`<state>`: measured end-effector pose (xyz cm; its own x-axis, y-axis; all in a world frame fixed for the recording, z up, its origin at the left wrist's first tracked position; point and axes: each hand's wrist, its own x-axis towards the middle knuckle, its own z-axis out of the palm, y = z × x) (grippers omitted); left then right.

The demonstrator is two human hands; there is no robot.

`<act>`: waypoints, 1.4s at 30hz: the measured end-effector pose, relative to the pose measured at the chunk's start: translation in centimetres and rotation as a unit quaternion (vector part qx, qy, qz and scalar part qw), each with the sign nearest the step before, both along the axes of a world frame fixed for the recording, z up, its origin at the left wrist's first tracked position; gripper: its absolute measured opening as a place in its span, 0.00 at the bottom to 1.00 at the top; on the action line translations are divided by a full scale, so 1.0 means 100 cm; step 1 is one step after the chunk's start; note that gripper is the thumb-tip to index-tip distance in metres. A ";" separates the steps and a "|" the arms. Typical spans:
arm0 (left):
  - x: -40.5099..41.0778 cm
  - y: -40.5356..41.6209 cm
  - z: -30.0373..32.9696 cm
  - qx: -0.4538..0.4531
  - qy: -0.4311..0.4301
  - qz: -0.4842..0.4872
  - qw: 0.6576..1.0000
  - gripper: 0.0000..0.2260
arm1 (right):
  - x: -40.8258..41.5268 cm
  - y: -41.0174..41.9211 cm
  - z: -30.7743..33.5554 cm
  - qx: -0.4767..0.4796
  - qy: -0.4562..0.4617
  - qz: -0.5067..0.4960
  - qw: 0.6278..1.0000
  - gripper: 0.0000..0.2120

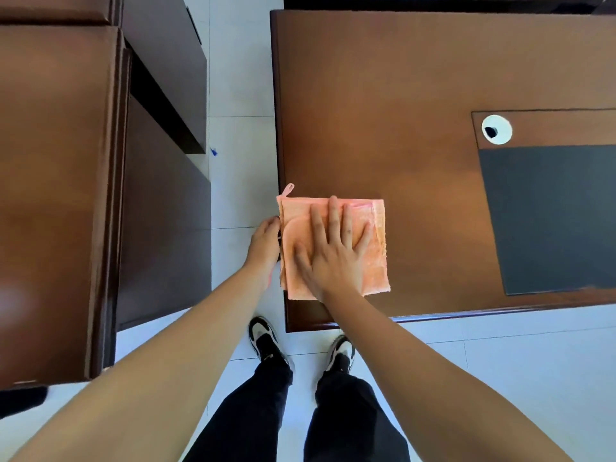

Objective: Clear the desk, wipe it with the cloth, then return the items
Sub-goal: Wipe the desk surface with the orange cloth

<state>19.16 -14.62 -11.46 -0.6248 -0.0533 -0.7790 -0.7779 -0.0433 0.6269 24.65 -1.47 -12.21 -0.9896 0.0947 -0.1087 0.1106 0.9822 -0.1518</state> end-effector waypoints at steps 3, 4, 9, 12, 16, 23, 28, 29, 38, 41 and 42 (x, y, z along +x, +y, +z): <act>0.016 0.010 -0.004 -0.011 -0.001 0.023 1.000 0.15 | 0.005 0.003 -0.005 0.000 0.015 0.018 1.000 0.36; 0.020 0.013 -0.005 -0.021 0.002 0.027 0.999 0.15 | 0.008 0.007 -0.006 -0.006 0.016 0.027 0.999 0.36; 0.042 0.040 -0.003 -0.175 0.058 0.039 0.982 0.21 | 0.031 0.055 -0.009 -0.020 0.014 0.085 0.996 0.37; 0.048 0.053 -0.004 -0.317 0.056 -0.002 0.947 0.27 | 0.042 0.098 -0.010 -0.016 0.022 0.083 0.996 0.37; 0.053 0.060 -0.008 -0.418 0.084 -0.032 0.904 0.29 | 0.048 0.156 -0.012 -0.006 0.035 0.038 0.999 0.36; 0.050 0.064 -0.012 -0.480 0.110 -0.030 0.870 0.28 | 0.046 0.246 -0.005 0.001 0.009 -0.039 0.999 0.35; 0.049 0.062 -0.017 -0.491 0.105 -0.029 0.864 0.28 | 0.026 0.272 -0.001 0.021 -0.016 -0.140 0.990 0.35; 0.049 0.062 -0.017 -0.490 0.103 -0.028 0.865 0.27 | 0.024 0.269 0.000 0.024 -0.015 -0.153 0.988 0.35; 0.051 0.059 -0.020 -0.468 0.106 -0.035 0.877 0.22 | -0.004 0.197 0.008 0.042 -0.021 -0.173 0.984 0.35; 0.051 0.057 -0.021 -0.442 0.112 -0.039 0.889 0.24 | -0.020 0.157 0.005 0.040 -0.020 -0.137 0.990 0.36; 0.051 0.056 -0.021 -0.436 0.112 -0.041 0.892 0.24 | -0.025 0.142 0.005 0.037 -0.021 -0.124 0.991 0.37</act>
<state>24.25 -8.97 -13.55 -0.7895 -0.5242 -0.3193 -0.6068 0.5884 0.5343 22.14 12.73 -11.73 -0.9294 0.3445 -0.1322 0.3555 0.9320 -0.0702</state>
